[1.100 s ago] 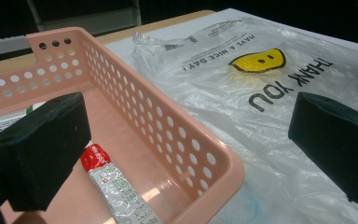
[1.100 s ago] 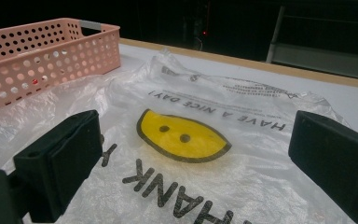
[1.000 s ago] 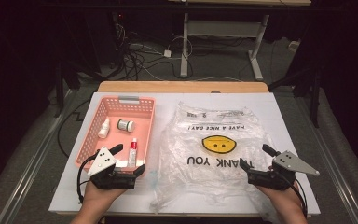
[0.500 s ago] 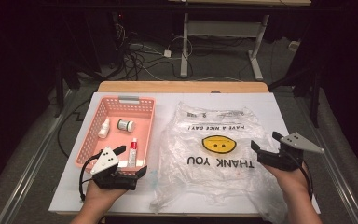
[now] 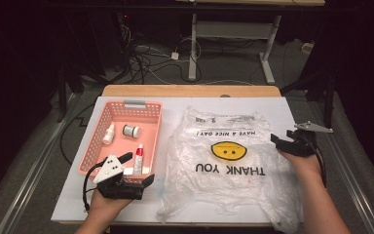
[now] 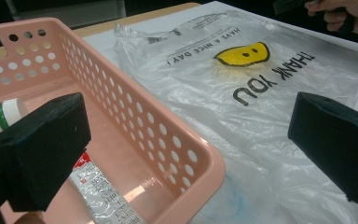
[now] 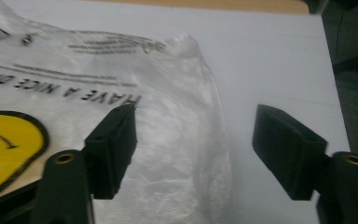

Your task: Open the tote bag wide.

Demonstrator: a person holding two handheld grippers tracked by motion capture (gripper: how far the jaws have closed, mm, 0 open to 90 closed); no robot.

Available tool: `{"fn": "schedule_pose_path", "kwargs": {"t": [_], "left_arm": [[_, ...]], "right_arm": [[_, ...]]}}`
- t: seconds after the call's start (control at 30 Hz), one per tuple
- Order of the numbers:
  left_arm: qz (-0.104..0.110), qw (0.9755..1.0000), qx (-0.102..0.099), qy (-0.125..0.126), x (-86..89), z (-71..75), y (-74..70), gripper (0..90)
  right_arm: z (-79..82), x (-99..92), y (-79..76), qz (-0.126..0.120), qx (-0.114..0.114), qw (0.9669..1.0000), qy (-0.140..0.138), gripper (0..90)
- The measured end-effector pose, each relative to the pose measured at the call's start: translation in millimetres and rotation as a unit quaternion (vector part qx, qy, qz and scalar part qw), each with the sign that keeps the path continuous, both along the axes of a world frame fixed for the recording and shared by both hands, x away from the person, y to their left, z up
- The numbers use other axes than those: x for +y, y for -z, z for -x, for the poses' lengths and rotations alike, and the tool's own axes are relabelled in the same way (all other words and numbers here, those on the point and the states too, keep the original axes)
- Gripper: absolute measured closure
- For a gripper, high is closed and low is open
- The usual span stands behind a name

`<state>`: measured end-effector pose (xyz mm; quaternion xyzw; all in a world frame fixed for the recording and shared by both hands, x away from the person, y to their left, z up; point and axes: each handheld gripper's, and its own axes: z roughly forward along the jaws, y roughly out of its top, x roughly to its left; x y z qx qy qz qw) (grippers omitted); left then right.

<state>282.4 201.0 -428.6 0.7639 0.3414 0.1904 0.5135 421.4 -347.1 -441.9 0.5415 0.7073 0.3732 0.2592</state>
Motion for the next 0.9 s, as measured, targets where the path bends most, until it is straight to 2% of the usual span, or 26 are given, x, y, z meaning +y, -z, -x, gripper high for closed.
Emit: {"fn": "schedule_pose_path", "kwargs": {"t": [0.13, 0.2, 0.27, 0.33, 0.37, 0.43, 0.53, 0.63, 0.7, 0.9], "left_arm": [[0.008, 1.0000, -0.004, -0.003, 0.2, 0.4, 0.1, 0.0], [0.012, 0.9999, -0.005, -0.003, 0.2, 1.5, 0.1, 0.0], [0.012, 0.9999, -0.008, -0.002, -1.0, 2.1, -0.4, 0.0], [0.011, 0.9999, -0.009, 0.001, -2.3, 2.1, -0.4, 0.0], [0.010, 0.9999, -0.009, 0.002, -2.9, 2.2, -0.2, 0.0], [0.008, 0.9999, -0.009, 0.005, -3.8, 2.2, 0.0, 0.0], [0.008, 0.9999, -0.009, 0.006, -3.7, 2.7, -0.2, 0.0], [0.008, 0.9999, -0.011, 0.005, -3.2, 3.7, -0.8, 0.0], [0.009, 0.9999, -0.012, 0.005, -3.1, 3.9, -1.2, 0.0], [0.009, 0.9998, -0.014, 0.008, -4.7, 4.1, -1.2, 0.0]], "right_arm": [[-17.6, -10.4, 14.0, -0.010, 0.034, 0.9993, 0.010, 44.8], [-25.6, -10.2, 19.8, -0.008, 0.051, 0.9987, 0.001, 45.5], [-31.8, -7.1, 21.5, -0.001, 0.060, 0.9982, -0.006, 48.4], [-36.3, -4.5, 20.9, -0.001, 0.054, 0.9985, -0.013, 52.2], [-38.0, -3.0, 20.7, -0.002, 0.059, 0.9982, -0.012, 53.9], [-41.4, -0.7, 22.0, 0.015, 0.068, 0.9974, -0.017, 58.7], [-41.9, 1.0, 24.6, 0.029, 0.073, 0.9968, -0.014, 69.2], [-39.6, -0.6, 24.0, 0.034, 0.073, 0.9967, -0.003, 88.6], [-37.2, -4.2, 22.6, 0.044, 0.069, 0.9966, 0.003, 90.0], [-17.7, -34.8, 14.5, 0.036, 0.048, 0.9969, 0.051, 90.0]]}}
